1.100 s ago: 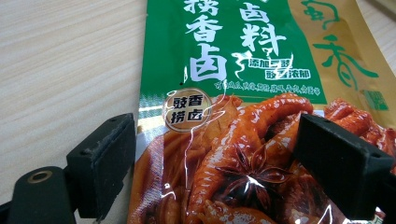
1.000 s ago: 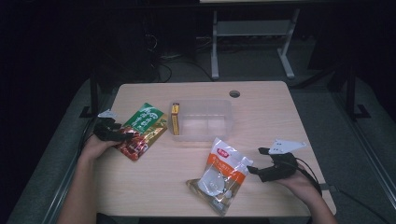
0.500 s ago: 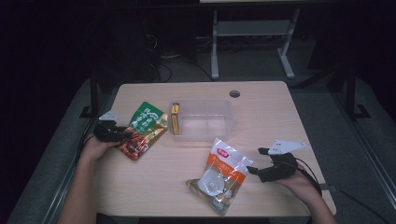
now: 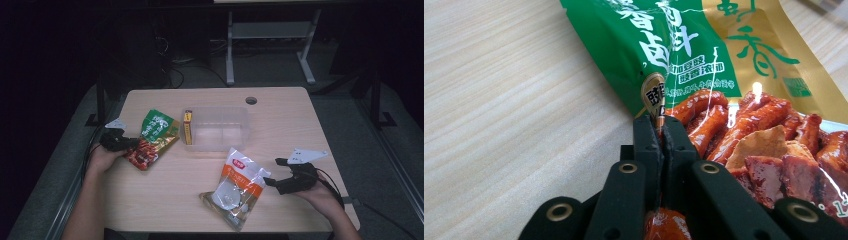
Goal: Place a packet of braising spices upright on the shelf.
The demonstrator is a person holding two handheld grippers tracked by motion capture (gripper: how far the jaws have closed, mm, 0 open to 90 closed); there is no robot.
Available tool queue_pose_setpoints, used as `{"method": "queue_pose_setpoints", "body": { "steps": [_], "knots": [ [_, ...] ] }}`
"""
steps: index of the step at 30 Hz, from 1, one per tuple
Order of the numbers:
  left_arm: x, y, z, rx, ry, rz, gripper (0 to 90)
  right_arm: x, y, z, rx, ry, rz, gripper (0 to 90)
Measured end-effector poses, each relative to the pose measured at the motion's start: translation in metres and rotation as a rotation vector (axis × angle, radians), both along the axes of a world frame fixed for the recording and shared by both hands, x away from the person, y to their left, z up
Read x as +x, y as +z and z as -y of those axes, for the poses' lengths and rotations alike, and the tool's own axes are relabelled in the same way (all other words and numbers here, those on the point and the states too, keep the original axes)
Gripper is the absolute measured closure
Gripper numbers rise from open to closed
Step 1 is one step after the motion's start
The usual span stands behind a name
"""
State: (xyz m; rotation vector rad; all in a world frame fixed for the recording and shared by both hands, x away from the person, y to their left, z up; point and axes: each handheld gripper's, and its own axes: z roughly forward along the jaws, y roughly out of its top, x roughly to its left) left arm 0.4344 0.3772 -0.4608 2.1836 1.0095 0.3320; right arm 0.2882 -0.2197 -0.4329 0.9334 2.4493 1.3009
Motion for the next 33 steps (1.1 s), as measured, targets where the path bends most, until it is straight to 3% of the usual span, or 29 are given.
{"method": "queue_pose_setpoints", "body": {
  "steps": [2, 5, 18, 22, 25, 28, 33],
  "knots": [
    [0.0, 0.001, -0.003, 0.006, -0.016, -0.006, 88.8, 0.0, 0.0, -0.001, 0.001, 0.004, -0.008, 15.6],
    [-0.001, 0.002, -0.005, -0.034, -0.001, -0.011, 89.1, 0.0, 0.0, -0.001, -0.01, 0.005, -0.004, 15.5],
    [-0.019, 0.023, -0.022, -0.106, -0.009, -0.002, 89.6, 0.003, 0.001, 0.0, -0.002, 0.001, -0.008, 15.5],
    [-0.033, 0.035, -0.024, -0.106, -0.029, 0.021, 89.5, 0.004, 0.002, -0.001, 0.005, -0.007, -0.028, 14.4],
    [-0.045, 0.042, -0.028, -0.115, -0.035, 0.031, 89.5, 0.005, 0.004, -0.001, 0.023, 0.012, -0.078, 13.5],
    [-0.058, 0.048, -0.03, -0.133, -0.05, 0.044, 89.5, 0.005, 0.007, -0.004, 0.014, 0.005, -0.076, 13.7],
    [-0.081, 0.06, -0.027, -0.152, -0.084, 0.074, 89.6, 0.004, 0.007, -0.009, 0.012, 0.041, -0.092, 18.1]
  ]
}}
